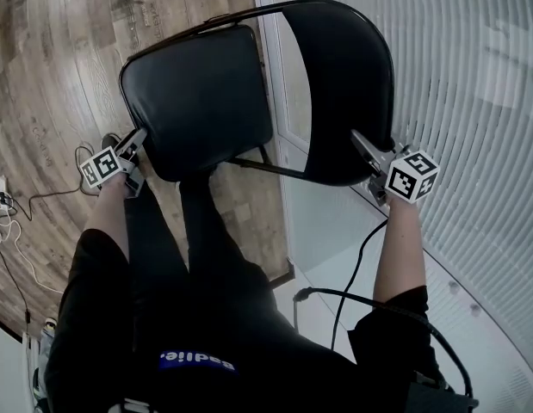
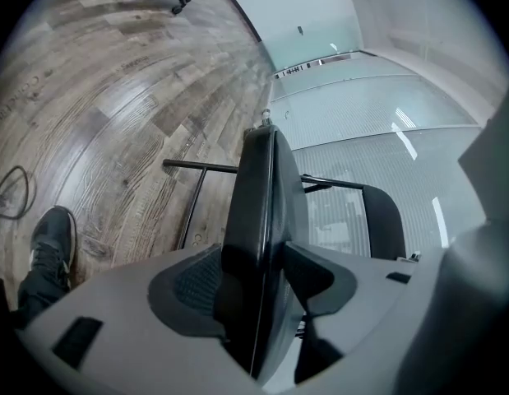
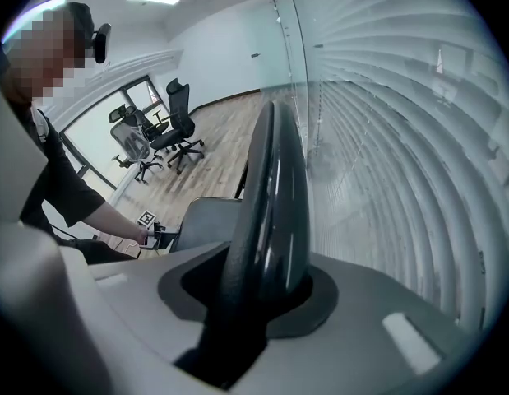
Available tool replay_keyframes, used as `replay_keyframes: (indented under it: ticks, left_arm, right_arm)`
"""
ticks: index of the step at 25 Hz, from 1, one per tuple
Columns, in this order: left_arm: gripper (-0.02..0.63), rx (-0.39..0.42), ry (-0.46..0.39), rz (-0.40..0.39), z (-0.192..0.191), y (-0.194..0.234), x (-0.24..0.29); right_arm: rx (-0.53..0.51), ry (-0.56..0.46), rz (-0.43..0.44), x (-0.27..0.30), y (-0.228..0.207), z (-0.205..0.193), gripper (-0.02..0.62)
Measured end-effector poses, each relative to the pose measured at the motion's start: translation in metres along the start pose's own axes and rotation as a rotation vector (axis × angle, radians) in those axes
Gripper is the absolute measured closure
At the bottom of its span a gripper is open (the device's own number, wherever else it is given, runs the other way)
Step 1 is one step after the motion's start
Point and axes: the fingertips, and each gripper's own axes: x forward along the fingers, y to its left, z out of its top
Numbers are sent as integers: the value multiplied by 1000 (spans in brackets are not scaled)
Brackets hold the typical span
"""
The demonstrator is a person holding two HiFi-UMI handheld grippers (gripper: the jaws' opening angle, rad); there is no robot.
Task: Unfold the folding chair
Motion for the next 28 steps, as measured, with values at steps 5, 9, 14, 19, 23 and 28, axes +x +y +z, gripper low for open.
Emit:
replay_keyframes:
  ticks: [5,9,14,19,23,28]
  left_arm:
    - [376,113,27,137,3,-1,-13]
    - [376,233,126,157,-8,-34,-25]
    - [376,309,201,78,-27,-117,-40]
    - [376,349,199,-22,-15,-214,-52]
    - [376,412,267,-75,-44,-277,-71]
    - [376,487,335,-93,-70,-313,-96]
  right_arm:
    - [-2,-11,-27,2,-2,-4,463]
    - [1,-2,-41,0,-3,-10,457]
    - [18,35,-102,-8,2,-15,428]
    - [35,73,-189,-5,4,0,397]
    - [74,105,-233,-27,6,-7,387]
    - [118,25,-250,-56,2,-17,367]
